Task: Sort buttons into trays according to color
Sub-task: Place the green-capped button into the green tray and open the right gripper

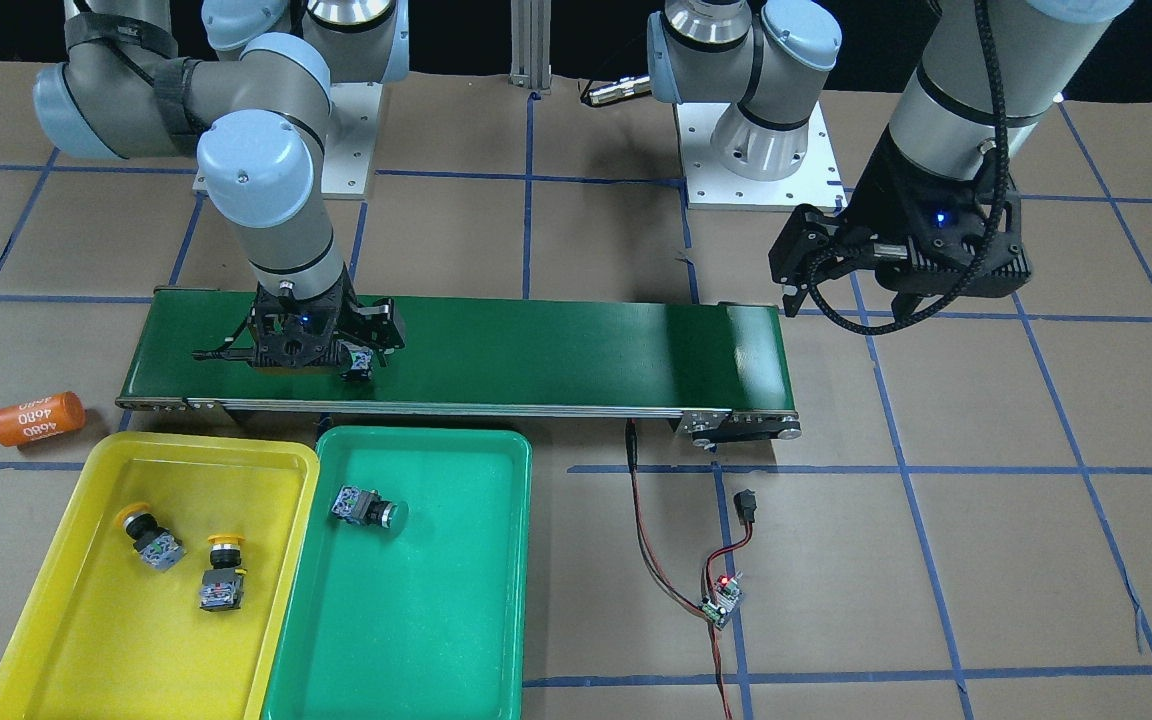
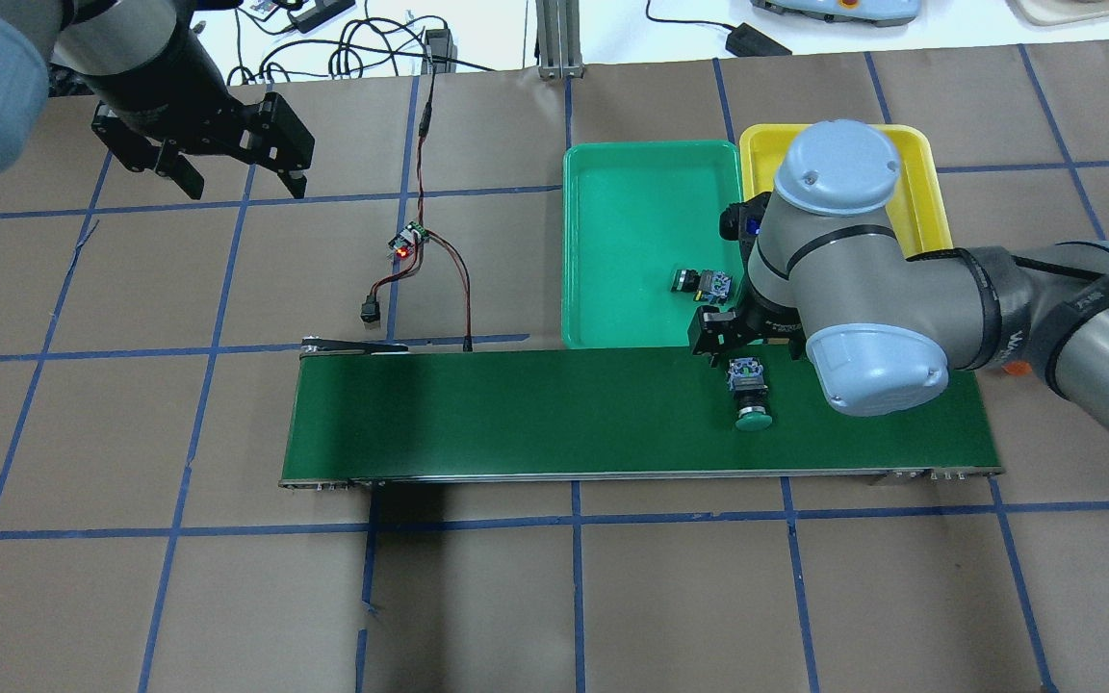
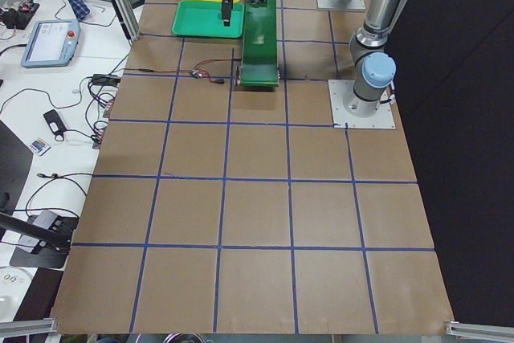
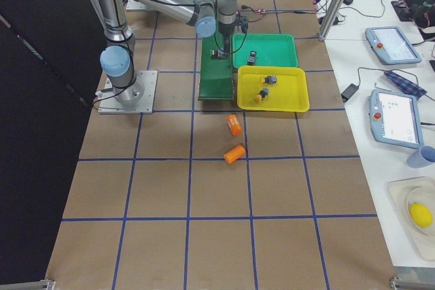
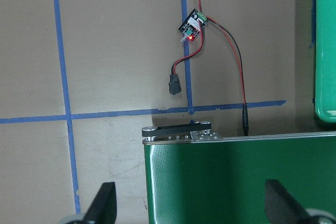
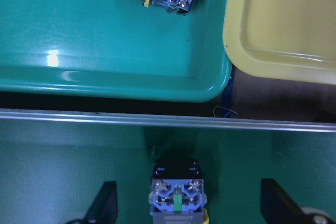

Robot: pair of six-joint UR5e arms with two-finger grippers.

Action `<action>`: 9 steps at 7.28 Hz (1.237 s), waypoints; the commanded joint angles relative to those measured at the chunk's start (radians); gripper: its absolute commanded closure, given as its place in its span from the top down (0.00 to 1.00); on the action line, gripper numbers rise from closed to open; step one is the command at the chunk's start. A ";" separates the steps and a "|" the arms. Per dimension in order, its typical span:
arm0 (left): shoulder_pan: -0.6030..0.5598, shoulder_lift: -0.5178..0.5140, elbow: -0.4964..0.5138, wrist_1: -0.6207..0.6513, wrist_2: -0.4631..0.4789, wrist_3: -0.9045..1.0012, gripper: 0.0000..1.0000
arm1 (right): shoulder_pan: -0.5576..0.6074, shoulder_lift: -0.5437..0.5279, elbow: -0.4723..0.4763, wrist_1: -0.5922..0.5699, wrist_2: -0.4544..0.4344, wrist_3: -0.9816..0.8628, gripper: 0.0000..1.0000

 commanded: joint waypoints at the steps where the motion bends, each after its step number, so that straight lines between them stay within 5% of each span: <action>1: 0.001 0.000 0.001 0.000 -0.003 -0.002 1.00 | 0.001 0.003 0.012 0.001 -0.003 -0.049 0.70; 4: 0.001 0.000 -0.006 0.008 -0.001 -0.002 1.00 | 0.001 0.009 0.026 0.013 -0.037 -0.077 0.06; 6: 0.001 0.000 -0.006 0.009 -0.001 -0.002 1.00 | 0.001 0.011 -0.017 -0.002 -0.026 -0.065 0.00; 9: 0.001 0.000 -0.004 0.009 -0.003 -0.002 1.00 | -0.003 0.269 -0.410 0.004 -0.037 -0.058 0.09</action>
